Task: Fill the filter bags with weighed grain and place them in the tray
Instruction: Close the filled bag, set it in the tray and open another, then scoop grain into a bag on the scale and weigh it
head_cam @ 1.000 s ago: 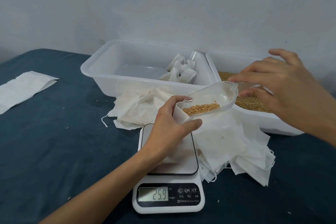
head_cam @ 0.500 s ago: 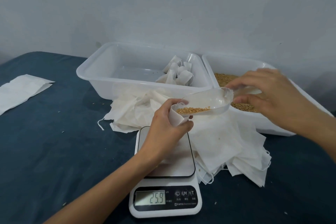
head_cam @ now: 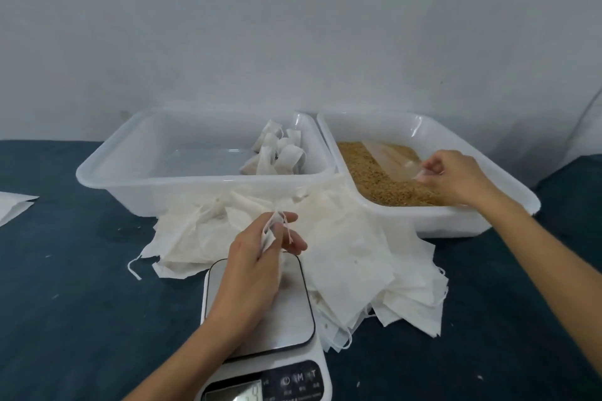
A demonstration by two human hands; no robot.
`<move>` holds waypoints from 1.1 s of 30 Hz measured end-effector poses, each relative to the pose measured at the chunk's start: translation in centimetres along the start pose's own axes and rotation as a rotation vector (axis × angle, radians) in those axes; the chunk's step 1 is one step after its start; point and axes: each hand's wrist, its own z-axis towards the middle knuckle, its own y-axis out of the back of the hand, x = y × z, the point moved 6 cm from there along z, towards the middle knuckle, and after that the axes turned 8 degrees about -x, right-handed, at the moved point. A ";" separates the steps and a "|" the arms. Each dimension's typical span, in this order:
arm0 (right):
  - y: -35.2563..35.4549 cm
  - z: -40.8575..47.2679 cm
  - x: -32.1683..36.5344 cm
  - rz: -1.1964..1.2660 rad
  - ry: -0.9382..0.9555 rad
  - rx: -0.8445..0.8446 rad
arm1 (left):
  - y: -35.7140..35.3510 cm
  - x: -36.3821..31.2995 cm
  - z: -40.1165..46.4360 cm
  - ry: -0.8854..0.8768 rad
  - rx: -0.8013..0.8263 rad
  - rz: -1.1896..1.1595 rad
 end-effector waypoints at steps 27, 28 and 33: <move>-2.6 -10.9 11.5 0.826 0.434 -0.196 | -0.7 -1.1 22.1 0.152 0.038 0.769; -2.6 -10.9 11.4 0.831 0.432 -0.197 | -1.1 -0.6 22.3 0.219 0.072 0.791; -2.9 -11.1 11.1 0.844 0.431 -0.186 | -3.9 1.2 22.5 0.359 0.137 0.849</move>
